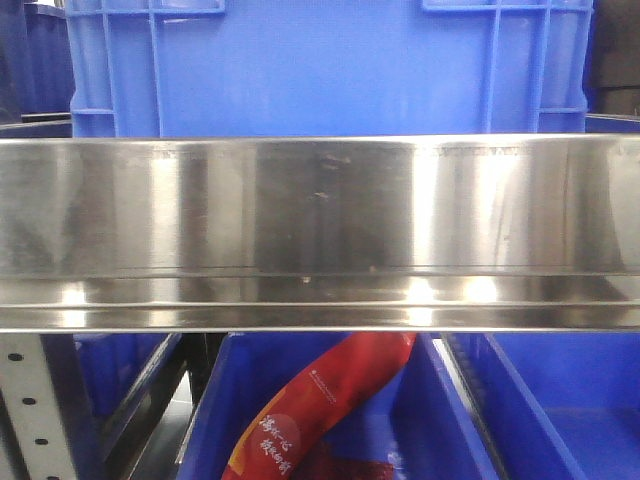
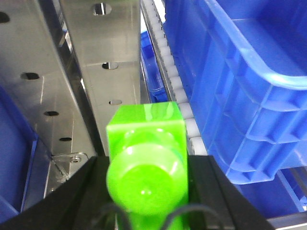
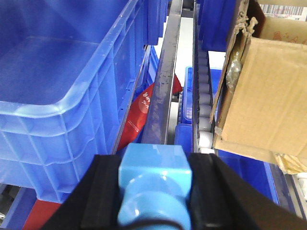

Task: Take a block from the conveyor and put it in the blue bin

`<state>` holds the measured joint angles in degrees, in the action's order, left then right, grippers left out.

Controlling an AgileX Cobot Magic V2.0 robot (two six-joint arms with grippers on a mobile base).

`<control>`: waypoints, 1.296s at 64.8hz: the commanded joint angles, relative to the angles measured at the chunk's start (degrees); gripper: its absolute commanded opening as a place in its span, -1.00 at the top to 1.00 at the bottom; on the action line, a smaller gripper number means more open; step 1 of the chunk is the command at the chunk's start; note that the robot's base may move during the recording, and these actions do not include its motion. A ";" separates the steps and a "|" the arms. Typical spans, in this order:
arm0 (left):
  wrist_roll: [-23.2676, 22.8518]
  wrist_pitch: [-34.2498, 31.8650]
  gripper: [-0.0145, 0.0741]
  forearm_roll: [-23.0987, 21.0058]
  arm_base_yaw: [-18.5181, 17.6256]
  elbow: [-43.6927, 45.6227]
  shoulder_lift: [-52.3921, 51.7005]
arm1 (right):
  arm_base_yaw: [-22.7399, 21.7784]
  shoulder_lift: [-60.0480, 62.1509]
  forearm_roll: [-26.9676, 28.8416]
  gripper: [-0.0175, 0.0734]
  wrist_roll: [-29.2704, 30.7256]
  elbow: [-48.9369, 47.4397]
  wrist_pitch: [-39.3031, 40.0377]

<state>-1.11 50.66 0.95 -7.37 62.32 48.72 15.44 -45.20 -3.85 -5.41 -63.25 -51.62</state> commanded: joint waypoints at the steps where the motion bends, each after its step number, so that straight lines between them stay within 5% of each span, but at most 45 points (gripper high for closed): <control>1: -0.41 -1.08 0.92 -0.20 -0.35 0.47 -0.39 | 0.10 0.31 -0.52 0.95 0.47 -0.37 1.03; 34: -0.41 -1.13 0.92 -2.21 -0.35 1.62 -0.28 | 0.10 0.31 -0.52 0.95 0.47 -1.13 -0.65; 42: 3.55 -2.70 0.92 -4.87 -0.49 4.61 -0.04 | 0.70 -0.67 0.00 0.95 0.47 -4.17 0.67; 67: 3.65 -1.53 0.92 -6.24 -16.16 26.23 15.83 | 13.92 -16.15 0.11 0.95 1.75 -22.77 3.85; 84: 3.65 -1.40 0.92 -2.83 -24.89 38.08 31.71 | 16.54 -26.13 0.11 0.95 1.75 -25.37 5.75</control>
<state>2.34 49.97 -3.14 -30.97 97.62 76.90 31.71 -69.15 -3.51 -4.07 -88.14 -47.48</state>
